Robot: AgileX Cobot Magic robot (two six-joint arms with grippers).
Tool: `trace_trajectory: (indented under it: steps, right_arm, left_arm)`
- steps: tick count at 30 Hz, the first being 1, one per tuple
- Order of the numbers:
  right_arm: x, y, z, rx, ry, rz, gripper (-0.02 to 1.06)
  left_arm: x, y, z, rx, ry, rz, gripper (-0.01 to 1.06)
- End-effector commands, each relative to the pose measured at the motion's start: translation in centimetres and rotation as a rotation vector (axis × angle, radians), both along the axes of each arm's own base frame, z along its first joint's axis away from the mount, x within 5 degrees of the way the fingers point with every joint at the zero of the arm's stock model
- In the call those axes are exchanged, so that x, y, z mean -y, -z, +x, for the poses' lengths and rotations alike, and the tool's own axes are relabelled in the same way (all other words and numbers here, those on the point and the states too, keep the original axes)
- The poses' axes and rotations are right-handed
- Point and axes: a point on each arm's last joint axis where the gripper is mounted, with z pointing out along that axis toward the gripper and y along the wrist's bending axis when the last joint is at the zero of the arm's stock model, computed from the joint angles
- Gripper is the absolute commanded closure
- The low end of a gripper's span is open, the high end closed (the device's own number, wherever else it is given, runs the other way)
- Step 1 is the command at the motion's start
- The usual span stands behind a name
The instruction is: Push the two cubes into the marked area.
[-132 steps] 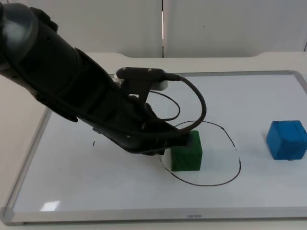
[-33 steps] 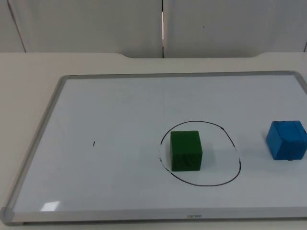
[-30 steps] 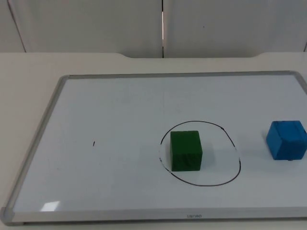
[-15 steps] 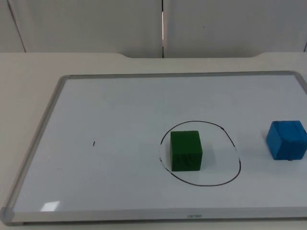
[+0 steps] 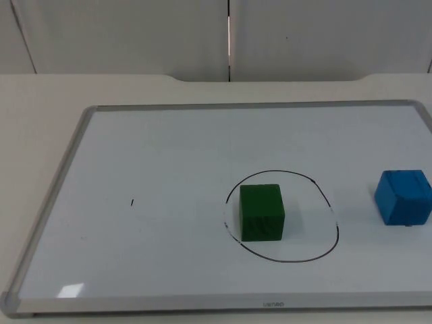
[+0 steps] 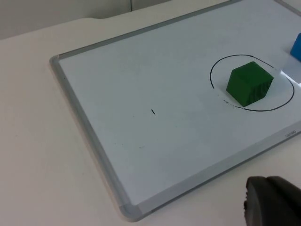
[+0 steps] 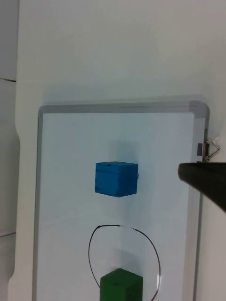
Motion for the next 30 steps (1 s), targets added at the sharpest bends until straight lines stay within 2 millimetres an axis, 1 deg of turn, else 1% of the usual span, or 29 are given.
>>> trace_trajectory:
  steps: [1, 3, 6, 7, 8, 9, 10, 11, 12, 16, 17, 21, 22, 23, 24, 26, 27, 30]
  right_arm:
    - [0.0, -0.4, 0.3, -0.009, -0.001, -0.012, 0.00]
    - [-0.1, -1.1, 1.3, -0.052, -0.002, -0.012, 0.00]
    - [-0.2, -2.9, 3.4, -0.114, -0.001, -0.013, 0.00]
    - [-0.2, -2.9, 3.4, -0.114, -0.001, -0.013, 0.00]
    - [-0.2, -3.6, 4.0, -0.122, 0.000, -0.011, 0.00]
    - [-0.3, -4.6, 5.4, -0.148, 0.003, -0.007, 0.00]
    - [-0.3, -4.7, 6.0, -0.160, 0.006, -0.002, 0.00]
    - [-0.3, -5.7, 7.4, -0.174, 0.012, 0.002, 0.00]
    - [-0.3, -5.7, 7.4, -0.174, 0.012, 0.002, 0.00]
    - [-0.6, -7.1, 12.2, -0.251, 0.014, 0.004, 0.00]
    - [-0.6, -7.1, 12.2, -0.251, 0.014, 0.004, 0.00]
    - [-0.8, -7.5, 17.3, -0.302, 0.025, 0.020, 0.02]
    - [-0.8, -7.5, 17.3, -0.302, 0.025, 0.020, 0.02]
    - [-0.9, -7.4, 18.5, -0.323, 0.023, 0.026, 0.04]
    - [-1.1, -7.1, 20.2, -0.356, 0.022, 0.032, 0.08]
    - [-1.2, -6.3, 22.2, -0.405, 0.023, 0.029, 0.17]
    - [-1.2, -6.3, 22.2, -0.405, 0.023, 0.029, 0.17]
    - [-1.3, -4.4, 25.0, -0.494, 0.024, 0.030, 0.37]
  left_arm:
    - [-0.1, 0.1, 0.0, 0.006, -0.005, 0.005, 1.05]
    - [-0.1, 0.1, 0.0, 0.007, -0.006, 0.007, 1.05]
    - [-0.1, 0.1, 0.0, 0.007, -0.006, 0.007, 1.05]
    - [-0.1, 0.1, 0.0, 0.007, -0.006, 0.007, 1.05]
    - [-0.1, 0.1, 0.0, 0.007, -0.006, 0.007, 1.05]
    - [-0.1, 0.1, 0.0, 0.007, -0.006, 0.007, 1.05]
    - [-0.1, 0.1, 0.0, 0.007, -0.006, 0.007, 1.05]
    - [-0.1, 0.1, 0.0, 0.007, -0.006, 0.007, 1.05]
    - [-0.1, 0.1, 0.0, 0.007, -0.006, 0.007, 1.05]
    - [-0.1, 0.1, 0.0, 0.007, -0.006, 0.007, 1.05]
    - [-0.1, 0.1, 0.0, 0.007, -0.006, 0.007, 1.05]
    - [-0.1, 0.1, 0.0, 0.007, -0.006, 0.007, 1.05]
    - [-0.1, 0.1, 0.0, 0.007, -0.006, 0.007, 1.05]
    - [-0.1, 0.1, 0.0, 0.007, -0.006, 0.007, 1.05]
    - [-0.1, 0.1, 0.0, 0.007, -0.006, 0.007, 1.05]
    - [-0.1, 0.1, 0.0, 0.007, -0.006, 0.007, 1.05]
    - [-0.1, 0.1, 0.0, 0.007, -0.006, 0.007, 1.05]
    - [-0.1, 0.1, 0.0, 0.007, -0.006, 0.007, 1.05]
